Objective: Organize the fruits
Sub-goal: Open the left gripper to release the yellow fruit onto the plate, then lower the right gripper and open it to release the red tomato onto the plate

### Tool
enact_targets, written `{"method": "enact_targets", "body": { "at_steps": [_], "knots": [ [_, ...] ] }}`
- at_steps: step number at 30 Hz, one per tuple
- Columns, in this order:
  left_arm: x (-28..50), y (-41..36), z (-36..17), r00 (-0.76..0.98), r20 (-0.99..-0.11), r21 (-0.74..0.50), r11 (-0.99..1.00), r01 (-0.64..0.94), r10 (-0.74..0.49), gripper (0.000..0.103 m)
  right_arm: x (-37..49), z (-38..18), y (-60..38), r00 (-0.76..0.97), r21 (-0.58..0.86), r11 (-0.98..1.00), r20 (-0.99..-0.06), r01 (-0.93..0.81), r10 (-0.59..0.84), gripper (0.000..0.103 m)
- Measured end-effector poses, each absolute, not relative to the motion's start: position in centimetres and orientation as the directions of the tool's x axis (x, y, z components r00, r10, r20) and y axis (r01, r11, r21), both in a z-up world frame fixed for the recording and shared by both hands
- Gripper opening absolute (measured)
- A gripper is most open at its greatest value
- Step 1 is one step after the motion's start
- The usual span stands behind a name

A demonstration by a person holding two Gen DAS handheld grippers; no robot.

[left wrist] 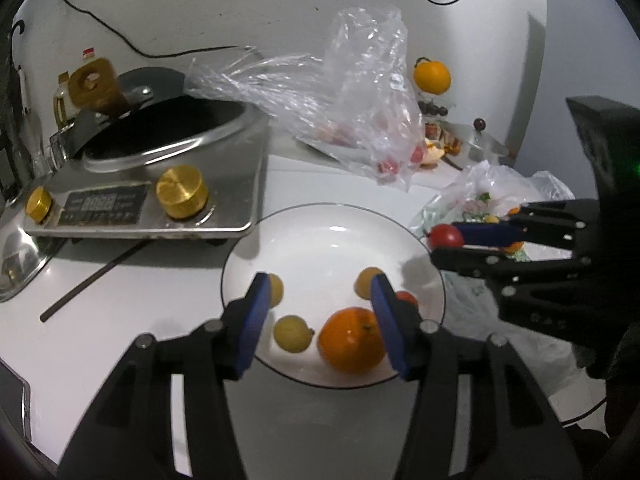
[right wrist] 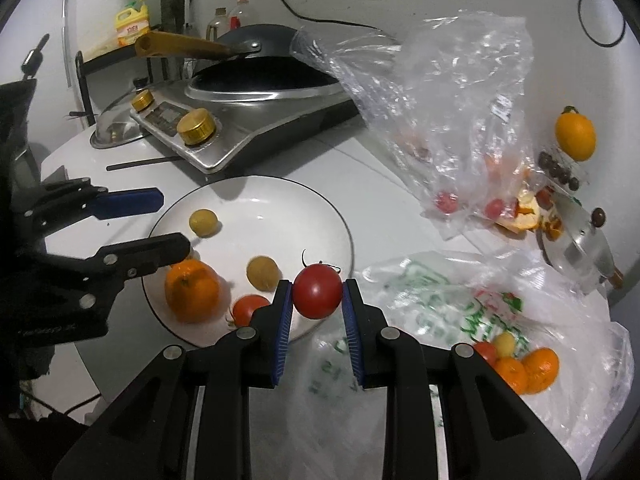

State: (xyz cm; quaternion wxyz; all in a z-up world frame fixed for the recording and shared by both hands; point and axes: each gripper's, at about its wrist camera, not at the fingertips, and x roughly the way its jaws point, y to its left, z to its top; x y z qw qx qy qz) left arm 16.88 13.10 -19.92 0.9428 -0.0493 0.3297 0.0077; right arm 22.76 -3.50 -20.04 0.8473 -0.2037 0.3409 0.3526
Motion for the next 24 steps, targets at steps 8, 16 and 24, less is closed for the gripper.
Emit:
{"method": "enact_targets", "body": {
  "at_steps": [8, 16, 24],
  "knots": [
    [16.7, 14.5, -20.5, 0.782, -0.623, -0.114, 0.991, -0.069, -0.017, 0.053, 23.8, -21.8, -1.8, 0.488, -0.085, 0.668, -0.750, -0.740, 0.446, 0.027],
    [16.9, 15.2, -20.9, 0.780, -0.625, -0.127, 0.989, -0.073, -0.022, 0.053, 24.2, -22.6, -1.2, 0.476, -0.084, 0.671, -0.770, -0.736, 0.426, 0.027],
    [16.3, 15.2, -20.6, 0.786, -0.618, -0.122, 0.989, -0.084, -0.010, 0.053, 24.1, -22.5, -1.2, 0.480, -0.083, 0.681, -0.771, -0.727, 0.419, 0.040]
  ]
}}
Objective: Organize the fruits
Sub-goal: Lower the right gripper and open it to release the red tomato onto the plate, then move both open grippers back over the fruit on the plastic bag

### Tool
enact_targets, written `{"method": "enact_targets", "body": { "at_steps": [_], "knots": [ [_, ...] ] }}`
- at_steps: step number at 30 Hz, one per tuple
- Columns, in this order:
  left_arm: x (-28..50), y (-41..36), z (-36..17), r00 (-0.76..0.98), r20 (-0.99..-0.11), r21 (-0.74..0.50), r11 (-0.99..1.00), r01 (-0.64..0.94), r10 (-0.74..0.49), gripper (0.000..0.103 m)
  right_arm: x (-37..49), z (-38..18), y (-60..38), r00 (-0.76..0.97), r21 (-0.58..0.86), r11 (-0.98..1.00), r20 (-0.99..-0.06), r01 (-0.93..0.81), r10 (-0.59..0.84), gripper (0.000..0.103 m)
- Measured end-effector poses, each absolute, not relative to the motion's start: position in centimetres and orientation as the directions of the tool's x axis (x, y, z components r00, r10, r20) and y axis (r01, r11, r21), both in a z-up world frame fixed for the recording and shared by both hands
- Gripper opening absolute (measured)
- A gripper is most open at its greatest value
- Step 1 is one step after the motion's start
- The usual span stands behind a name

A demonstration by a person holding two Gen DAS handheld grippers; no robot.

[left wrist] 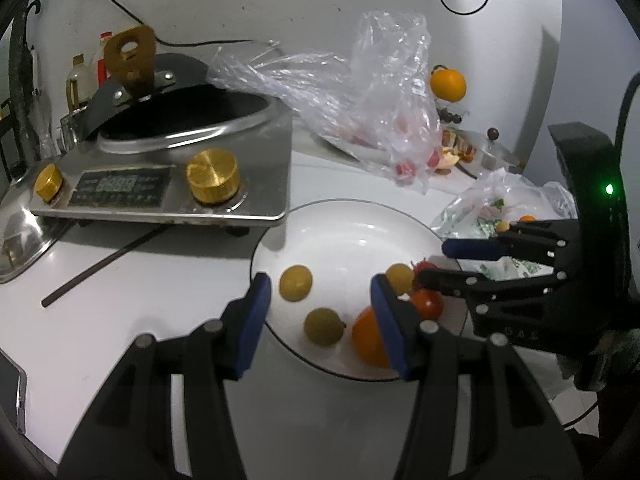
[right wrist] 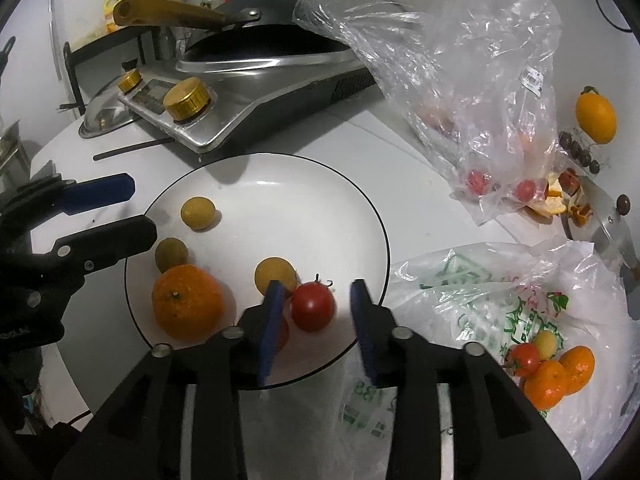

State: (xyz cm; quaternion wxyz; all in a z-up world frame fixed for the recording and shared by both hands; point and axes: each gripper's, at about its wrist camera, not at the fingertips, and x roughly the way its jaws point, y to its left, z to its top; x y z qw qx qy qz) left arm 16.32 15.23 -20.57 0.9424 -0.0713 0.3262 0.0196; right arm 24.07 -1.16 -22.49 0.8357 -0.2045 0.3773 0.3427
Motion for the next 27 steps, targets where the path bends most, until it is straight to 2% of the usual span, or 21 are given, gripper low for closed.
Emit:
{"method": "enact_targets", "body": {
  "at_steps": [22, 23, 26, 27],
  "knots": [
    [14.6, 10.4, -17.4, 0.813, -0.583, -0.071, 0.996, -0.048, -0.002, 0.054, 21.1, -18.8, -6.5, 0.549, -0.081, 0.716, -0.703, -0.693, 0.453, 0.040],
    [14.5, 10.1, -17.3, 0.813, -0.582, -0.070, 0.996, -0.047, -0.002, 0.055, 21.0, -18.7, -6.9, 0.553, -0.080, 0.719, -0.699, -0.691, 0.453, 0.040],
    [14.4, 9.4, -17.1, 0.816, -0.578, -0.070, 0.997, -0.043, -0.006, 0.073, 20.6, -18.3, -7.9, 0.562, -0.077, 0.728, -0.691, -0.682, 0.454, 0.040],
    [14.4, 9.1, -17.0, 0.817, -0.576, -0.072, 0.997, -0.041, -0.008, 0.073, 20.6, -18.2, -8.3, 0.565, -0.076, 0.730, -0.689, -0.679, 0.454, 0.040]
  ]
}}
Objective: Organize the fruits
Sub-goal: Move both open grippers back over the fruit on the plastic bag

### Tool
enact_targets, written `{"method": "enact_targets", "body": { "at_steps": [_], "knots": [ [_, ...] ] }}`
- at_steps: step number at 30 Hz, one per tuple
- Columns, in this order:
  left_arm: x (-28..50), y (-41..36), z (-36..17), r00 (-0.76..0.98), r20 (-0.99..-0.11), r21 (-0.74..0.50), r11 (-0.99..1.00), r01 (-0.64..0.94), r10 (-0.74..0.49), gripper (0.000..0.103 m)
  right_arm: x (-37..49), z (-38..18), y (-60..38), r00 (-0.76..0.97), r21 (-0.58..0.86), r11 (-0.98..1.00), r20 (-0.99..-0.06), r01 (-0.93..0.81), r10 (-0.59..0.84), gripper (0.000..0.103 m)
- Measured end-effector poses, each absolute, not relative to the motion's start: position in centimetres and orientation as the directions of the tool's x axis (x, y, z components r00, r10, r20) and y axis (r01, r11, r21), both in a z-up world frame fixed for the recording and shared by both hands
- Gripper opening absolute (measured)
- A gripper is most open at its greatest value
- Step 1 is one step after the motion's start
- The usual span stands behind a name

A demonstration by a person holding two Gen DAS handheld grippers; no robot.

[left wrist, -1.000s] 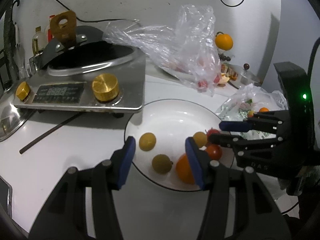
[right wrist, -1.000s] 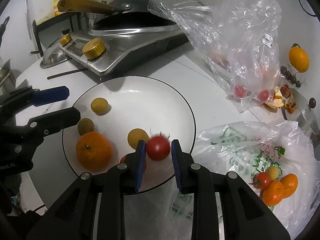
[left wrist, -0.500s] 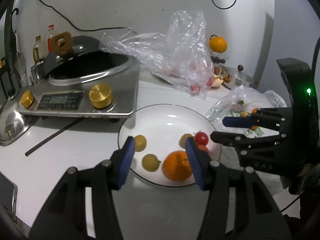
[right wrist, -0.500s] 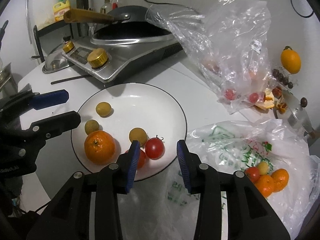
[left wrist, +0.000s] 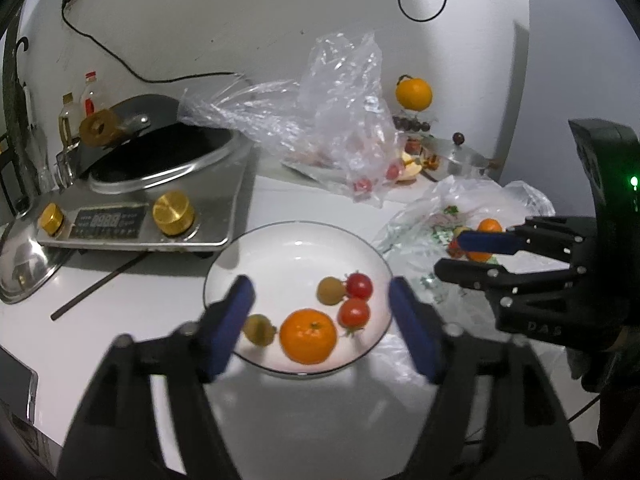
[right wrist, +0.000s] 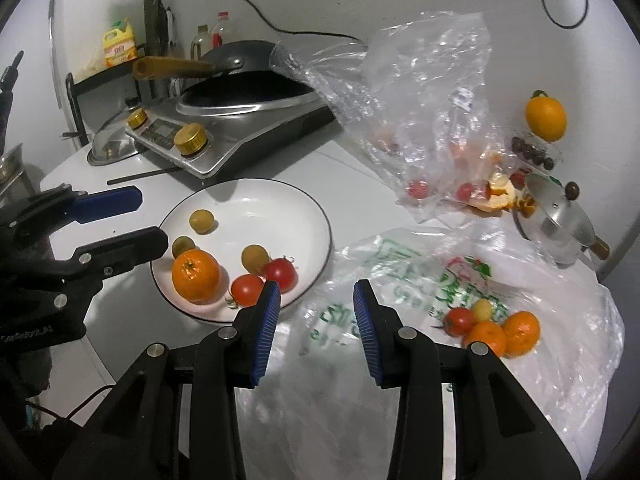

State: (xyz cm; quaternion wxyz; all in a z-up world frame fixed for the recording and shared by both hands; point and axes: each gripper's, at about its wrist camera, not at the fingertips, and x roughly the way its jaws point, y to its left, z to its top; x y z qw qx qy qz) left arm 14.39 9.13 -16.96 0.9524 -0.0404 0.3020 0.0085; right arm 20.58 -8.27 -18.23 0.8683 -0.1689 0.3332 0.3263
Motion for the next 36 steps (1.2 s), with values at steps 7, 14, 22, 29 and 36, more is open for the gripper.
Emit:
{"method": "enact_targets", "body": {
  "at_steps": [7, 14, 22, 29, 36],
  "knots": [
    [14.8, 6.5, -16.6, 0.809, -0.588, -0.037, 0.999, -0.007, -0.016, 0.073, 20.2, -17.6, -11.0, 0.583, -0.055, 0.750, -0.667, -0.659, 0.464, 0.040],
    [15.6, 4.0, -16.5, 0.796, -0.605, -0.014, 1.000, 0.013, -0.019, 0.073, 20.7, -17.3, -13.8, 0.597, -0.039, 0.765, -0.651, -0.643, 0.469, 0.040],
    [17.0, 0.8, -16.8, 0.778, -0.628, 0.008, 0.999, 0.035, -0.022, 0.073, 21.3, -17.3, -17.0, 0.609, -0.020, 0.776, -0.632, -0.631, 0.479, 0.040],
    [18.0, -1.8, -16.9, 0.772, -0.635, 0.027, 0.998, 0.061, -0.031, 0.073, 22.1, -17.7, -19.8, 0.616, 0.001, 0.789, -0.624, -0.615, 0.481, 0.040],
    [19.3, -4.2, -17.4, 0.758, -0.650, 0.039, 0.995, 0.092, -0.045, 0.073, 22.7, -18.1, -22.2, 0.623, 0.015, 0.805, -0.625, -0.593, 0.470, 0.040]
  ]
}}
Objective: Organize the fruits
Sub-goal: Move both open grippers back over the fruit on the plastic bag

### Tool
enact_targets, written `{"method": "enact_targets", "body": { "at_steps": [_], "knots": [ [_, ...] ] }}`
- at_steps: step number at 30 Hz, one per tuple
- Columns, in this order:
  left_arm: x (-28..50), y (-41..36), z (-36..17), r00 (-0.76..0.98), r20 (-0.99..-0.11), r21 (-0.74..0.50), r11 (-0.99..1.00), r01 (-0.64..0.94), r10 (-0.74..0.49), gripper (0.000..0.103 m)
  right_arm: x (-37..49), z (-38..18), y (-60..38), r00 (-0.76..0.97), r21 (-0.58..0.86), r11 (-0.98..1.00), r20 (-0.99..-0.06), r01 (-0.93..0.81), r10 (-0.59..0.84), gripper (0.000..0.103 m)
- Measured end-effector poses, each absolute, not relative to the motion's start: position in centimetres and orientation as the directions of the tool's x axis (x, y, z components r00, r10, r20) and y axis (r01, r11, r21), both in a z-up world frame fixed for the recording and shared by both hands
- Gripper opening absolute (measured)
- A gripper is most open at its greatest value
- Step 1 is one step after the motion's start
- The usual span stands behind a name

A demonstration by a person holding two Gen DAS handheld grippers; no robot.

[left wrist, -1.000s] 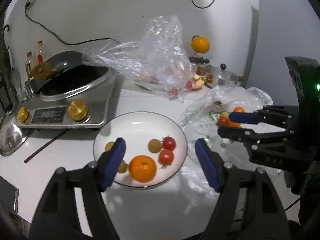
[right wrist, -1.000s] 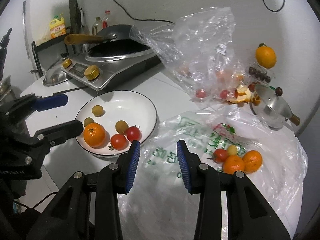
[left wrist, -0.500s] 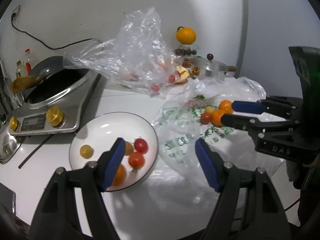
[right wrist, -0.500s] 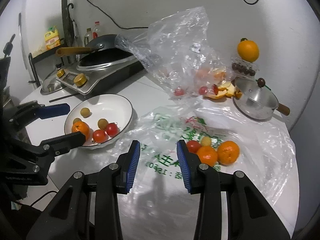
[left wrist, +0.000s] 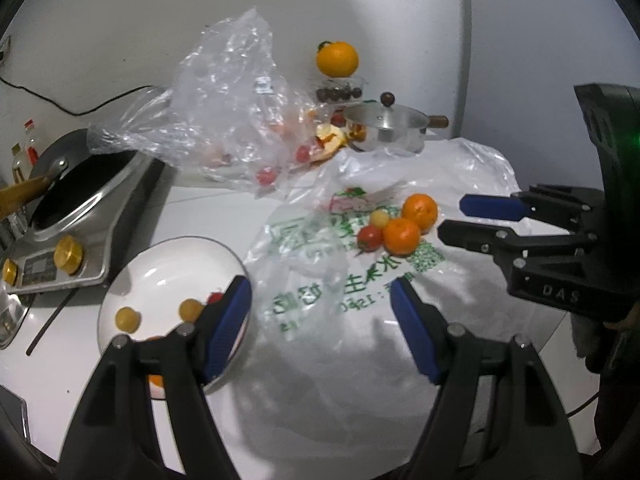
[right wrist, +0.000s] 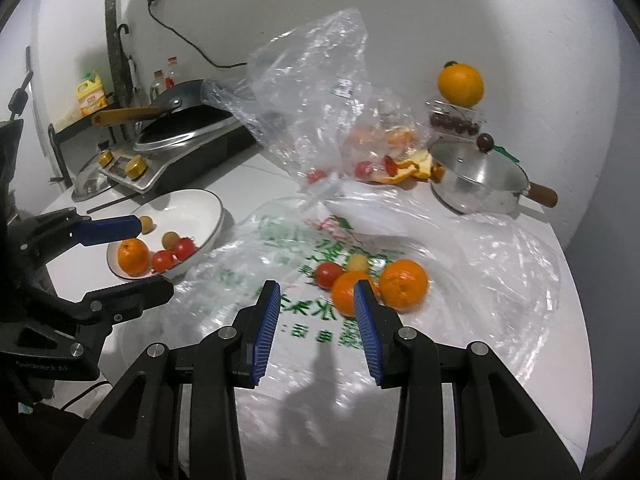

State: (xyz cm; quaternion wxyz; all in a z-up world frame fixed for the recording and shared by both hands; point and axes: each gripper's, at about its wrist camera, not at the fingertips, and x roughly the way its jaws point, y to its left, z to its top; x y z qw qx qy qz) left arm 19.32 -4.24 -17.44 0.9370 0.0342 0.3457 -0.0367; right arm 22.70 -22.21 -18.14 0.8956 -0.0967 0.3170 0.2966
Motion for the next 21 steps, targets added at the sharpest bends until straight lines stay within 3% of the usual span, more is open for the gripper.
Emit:
{"method": "enact_targets", "body": {
  "at_steps": [21],
  "knots": [
    [24.4, -8.2, -19.3, 0.739, -0.668, 0.054, 0.985, 0.165, -0.088, 0.073, 28.2, -20.6, -25.3, 0.611, 0.059, 0.838, -0.657, -0.542, 0.442, 0.040]
  ]
}}
